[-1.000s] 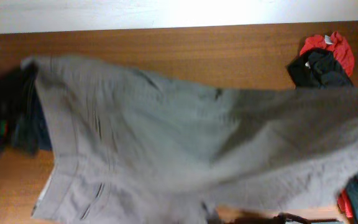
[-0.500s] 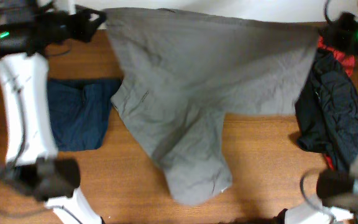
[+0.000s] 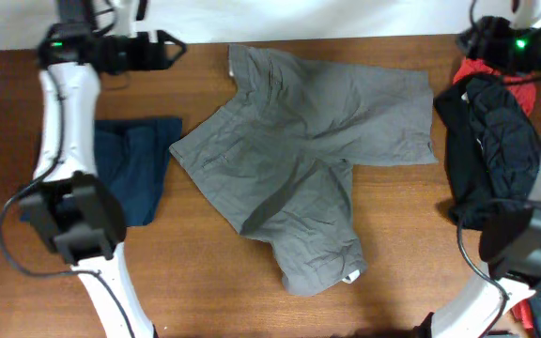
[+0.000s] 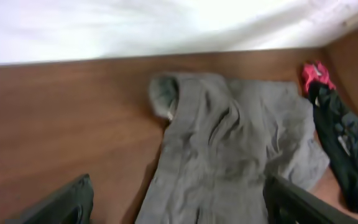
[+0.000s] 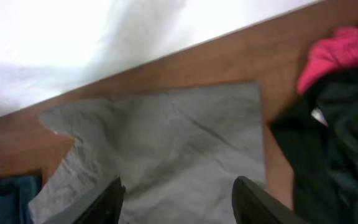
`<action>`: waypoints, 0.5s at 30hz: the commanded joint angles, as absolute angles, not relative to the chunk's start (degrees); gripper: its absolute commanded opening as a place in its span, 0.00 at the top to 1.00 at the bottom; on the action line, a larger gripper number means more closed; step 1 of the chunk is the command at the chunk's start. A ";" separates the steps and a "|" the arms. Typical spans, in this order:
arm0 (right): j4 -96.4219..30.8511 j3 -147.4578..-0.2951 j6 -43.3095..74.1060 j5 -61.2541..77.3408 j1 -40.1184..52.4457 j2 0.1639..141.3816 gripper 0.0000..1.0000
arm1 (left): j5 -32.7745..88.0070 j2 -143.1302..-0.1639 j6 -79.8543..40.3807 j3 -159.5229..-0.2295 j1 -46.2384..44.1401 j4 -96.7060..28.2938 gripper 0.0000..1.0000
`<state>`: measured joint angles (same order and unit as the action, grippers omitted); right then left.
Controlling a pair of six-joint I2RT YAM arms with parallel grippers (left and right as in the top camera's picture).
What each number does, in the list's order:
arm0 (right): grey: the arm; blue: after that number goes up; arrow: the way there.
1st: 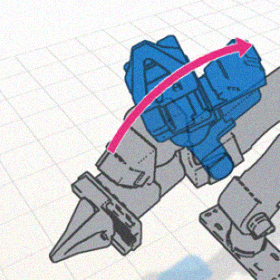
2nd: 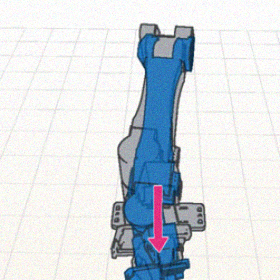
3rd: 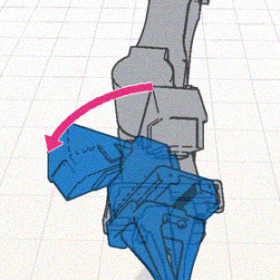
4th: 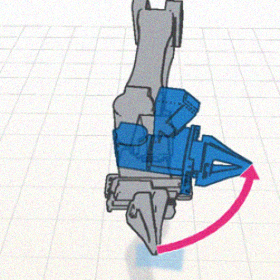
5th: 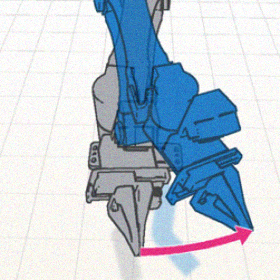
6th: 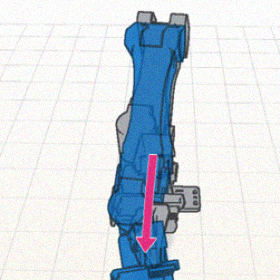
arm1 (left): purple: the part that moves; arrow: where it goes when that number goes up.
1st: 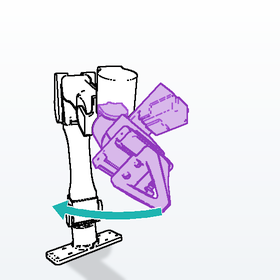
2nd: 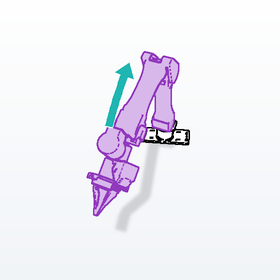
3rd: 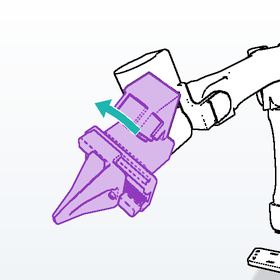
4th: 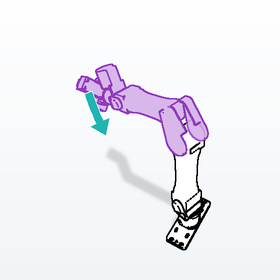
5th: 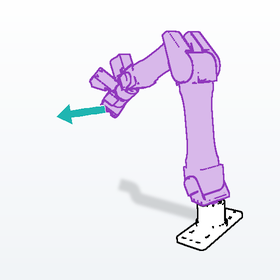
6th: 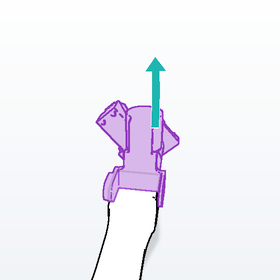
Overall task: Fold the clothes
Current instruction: 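Lay the trousers flat on the table and release both grippers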
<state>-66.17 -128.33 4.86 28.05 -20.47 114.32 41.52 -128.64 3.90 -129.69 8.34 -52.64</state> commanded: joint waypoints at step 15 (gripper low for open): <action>-86.37 -129.23 0.67 28.97 -22.52 101.27 0.39 | 23.40 -112.57 21.98 -126.78 8.19 -85.95 0.32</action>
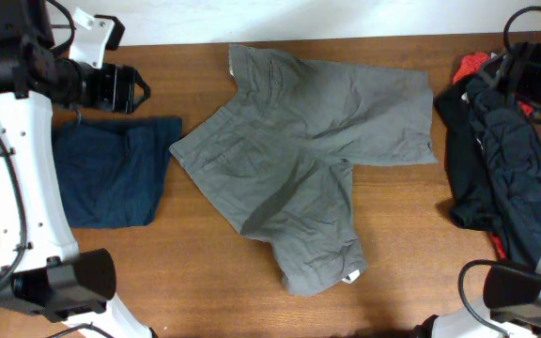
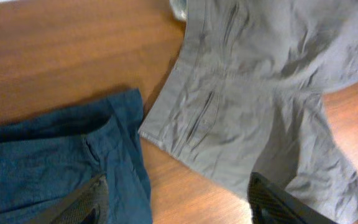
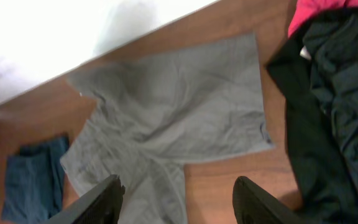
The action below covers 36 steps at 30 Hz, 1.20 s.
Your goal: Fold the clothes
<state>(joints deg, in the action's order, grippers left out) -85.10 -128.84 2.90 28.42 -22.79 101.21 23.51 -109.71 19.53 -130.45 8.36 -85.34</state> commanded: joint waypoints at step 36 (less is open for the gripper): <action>-70.65 -67.72 -4.64 37.76 -9.45 101.62 0.44 | 20.12 -113.58 20.25 -91.50 -4.93 -67.31 0.41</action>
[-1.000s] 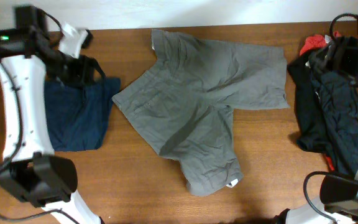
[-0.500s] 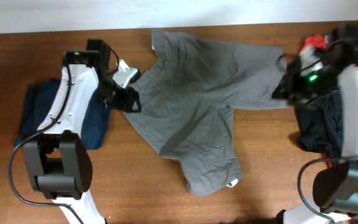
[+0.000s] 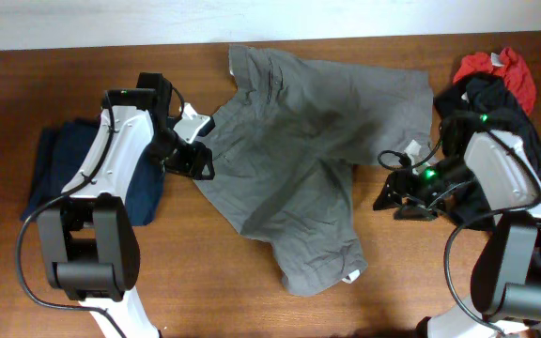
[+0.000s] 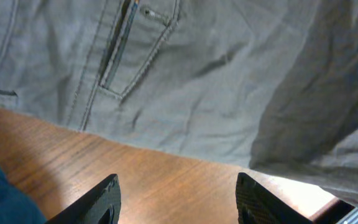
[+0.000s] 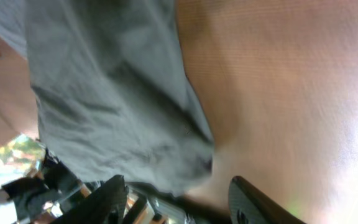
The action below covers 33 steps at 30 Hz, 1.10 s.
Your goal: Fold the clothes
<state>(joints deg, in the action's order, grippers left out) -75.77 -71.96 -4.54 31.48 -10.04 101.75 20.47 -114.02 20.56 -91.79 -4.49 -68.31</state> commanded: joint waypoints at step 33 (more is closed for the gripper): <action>-71.31 -59.37 2.63 33.87 -1.91 97.71 0.45 | 19.70 -113.58 20.23 -82.32 -7.84 -59.59 0.41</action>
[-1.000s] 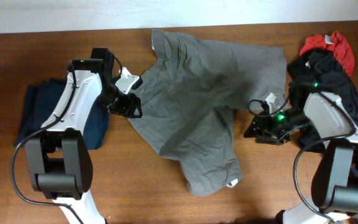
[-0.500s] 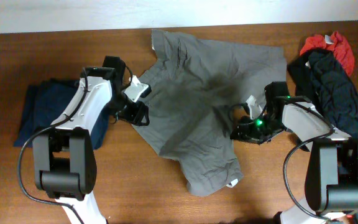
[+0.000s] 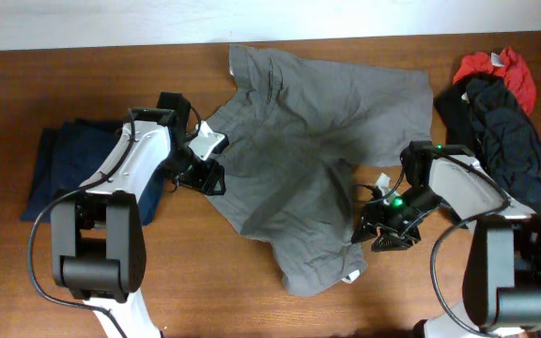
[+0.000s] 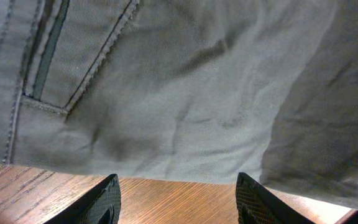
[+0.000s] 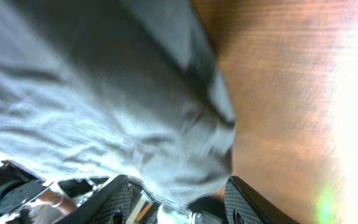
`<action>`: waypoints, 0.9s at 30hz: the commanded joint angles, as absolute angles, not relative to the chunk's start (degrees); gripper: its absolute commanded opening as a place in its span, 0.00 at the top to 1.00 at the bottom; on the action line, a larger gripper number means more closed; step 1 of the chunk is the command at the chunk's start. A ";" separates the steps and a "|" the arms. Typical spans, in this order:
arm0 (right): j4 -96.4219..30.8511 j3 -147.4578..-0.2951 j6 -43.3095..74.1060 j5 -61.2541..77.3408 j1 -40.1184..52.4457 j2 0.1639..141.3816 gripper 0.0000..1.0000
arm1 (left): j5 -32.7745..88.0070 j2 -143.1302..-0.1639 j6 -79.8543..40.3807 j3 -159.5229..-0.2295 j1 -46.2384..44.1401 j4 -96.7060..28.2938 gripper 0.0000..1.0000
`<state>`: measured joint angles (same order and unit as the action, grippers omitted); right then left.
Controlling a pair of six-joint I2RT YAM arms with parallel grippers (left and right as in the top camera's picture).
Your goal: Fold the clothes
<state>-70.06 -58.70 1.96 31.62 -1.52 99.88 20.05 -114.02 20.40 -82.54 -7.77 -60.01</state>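
Crumpled grey shorts (image 3: 299,160) lie spread across the middle of the wooden table (image 3: 252,300), one leg pointing to the front. My left gripper (image 3: 212,176) is low at the shorts' left edge. In the left wrist view it (image 4: 182,202) is open over bare wood, with the grey cloth (image 4: 185,93) just ahead. My right gripper (image 3: 369,230) is at the right edge of the front leg. In the right wrist view it (image 5: 182,199) is open, with the grey hem (image 5: 185,149) reaching down between its fingers.
A folded dark blue garment (image 3: 64,169) lies at the left, under the left arm. A heap of black and red clothes (image 3: 501,103) sits at the right edge. Bare wood runs along the front (image 3: 195,282) and back left (image 3: 83,75).
My left gripper has shifted a little right and forward along the shorts' left edge. My right gripper has moved left and forward, from beside the right leg to the front leg's edge. The shorts lie unchanged.
Both grippers were first up at the table's back corners, then raised at the far left and right sides, looking down on the shorts. Later they were low at the shorts' left and right sides, open. Now both sit at the cloth's edges, open.
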 commanded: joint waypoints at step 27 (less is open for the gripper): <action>-58.26 -48.12 11.46 38.37 -2.98 97.69 0.96 | 19.64 -113.58 20.25 -82.32 -7.84 -58.89 0.41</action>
